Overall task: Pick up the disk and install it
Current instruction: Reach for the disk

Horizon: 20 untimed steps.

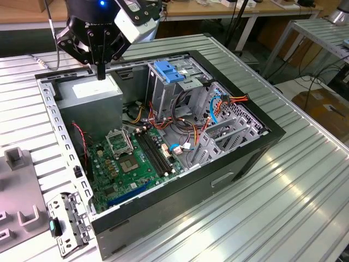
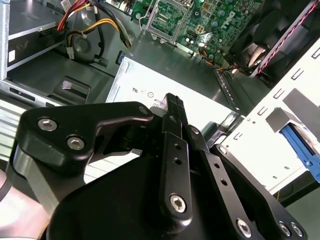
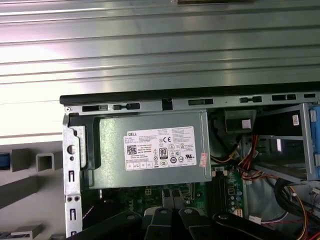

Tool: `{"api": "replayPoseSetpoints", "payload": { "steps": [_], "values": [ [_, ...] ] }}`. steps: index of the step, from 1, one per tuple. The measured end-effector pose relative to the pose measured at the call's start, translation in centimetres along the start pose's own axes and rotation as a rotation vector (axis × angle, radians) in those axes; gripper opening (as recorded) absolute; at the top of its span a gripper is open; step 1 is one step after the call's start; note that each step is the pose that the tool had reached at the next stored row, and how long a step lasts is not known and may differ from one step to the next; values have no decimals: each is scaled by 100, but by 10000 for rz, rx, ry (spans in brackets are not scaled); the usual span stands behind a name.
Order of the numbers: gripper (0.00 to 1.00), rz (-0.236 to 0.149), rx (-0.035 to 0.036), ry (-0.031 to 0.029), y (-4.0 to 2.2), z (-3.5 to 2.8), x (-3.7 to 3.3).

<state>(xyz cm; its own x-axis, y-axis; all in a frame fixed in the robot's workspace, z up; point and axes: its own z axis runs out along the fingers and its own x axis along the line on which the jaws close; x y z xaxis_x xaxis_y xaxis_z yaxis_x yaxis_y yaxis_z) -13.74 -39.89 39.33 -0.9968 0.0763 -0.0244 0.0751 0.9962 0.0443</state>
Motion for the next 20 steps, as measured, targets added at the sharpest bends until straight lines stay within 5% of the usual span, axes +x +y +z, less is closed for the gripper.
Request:
{"api": "replayPoseSetpoints", "payload": {
  "steps": [20],
  "values": [
    [11, 1, -28, 7, -7, 8, 119]
  ]
}}
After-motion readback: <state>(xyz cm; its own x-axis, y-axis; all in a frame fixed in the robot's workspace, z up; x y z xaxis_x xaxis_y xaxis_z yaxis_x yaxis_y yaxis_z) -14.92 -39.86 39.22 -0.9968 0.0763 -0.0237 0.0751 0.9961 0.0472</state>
